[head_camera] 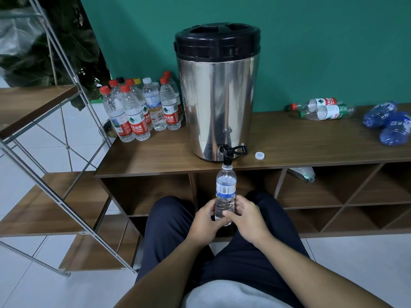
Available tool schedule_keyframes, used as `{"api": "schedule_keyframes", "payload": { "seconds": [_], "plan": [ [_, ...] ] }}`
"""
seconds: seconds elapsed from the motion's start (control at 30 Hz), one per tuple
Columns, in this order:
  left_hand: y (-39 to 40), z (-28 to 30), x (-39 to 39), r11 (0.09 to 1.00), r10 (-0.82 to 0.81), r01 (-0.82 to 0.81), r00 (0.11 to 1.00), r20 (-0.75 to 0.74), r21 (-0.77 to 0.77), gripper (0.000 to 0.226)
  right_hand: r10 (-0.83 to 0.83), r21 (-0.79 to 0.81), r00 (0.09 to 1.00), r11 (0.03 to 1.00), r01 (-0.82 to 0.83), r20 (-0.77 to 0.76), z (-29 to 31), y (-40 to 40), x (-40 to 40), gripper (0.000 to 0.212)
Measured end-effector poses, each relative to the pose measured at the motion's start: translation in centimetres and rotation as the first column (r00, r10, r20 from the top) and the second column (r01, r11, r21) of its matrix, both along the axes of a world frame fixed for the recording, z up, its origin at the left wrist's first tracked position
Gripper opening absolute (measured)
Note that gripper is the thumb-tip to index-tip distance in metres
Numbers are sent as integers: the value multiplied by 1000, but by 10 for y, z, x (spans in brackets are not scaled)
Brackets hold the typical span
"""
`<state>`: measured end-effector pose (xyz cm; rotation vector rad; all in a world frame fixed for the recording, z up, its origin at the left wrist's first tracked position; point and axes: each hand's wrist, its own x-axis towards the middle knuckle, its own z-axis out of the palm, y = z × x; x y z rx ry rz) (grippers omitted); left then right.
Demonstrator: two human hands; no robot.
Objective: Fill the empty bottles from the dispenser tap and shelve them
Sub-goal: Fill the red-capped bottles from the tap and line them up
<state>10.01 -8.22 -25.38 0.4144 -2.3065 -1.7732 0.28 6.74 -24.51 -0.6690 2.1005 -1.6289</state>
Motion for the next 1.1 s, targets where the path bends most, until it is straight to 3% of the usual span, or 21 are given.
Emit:
{"api": "schedule_keyframes", "payload": {
  "seconds": [1.1],
  "plan": [
    [1, 3, 2, 1000, -6, 6, 1000, -1, 13, 52, 6, -8, 1000, 1000, -6, 5, -1, 0, 0, 46]
  ]
}}
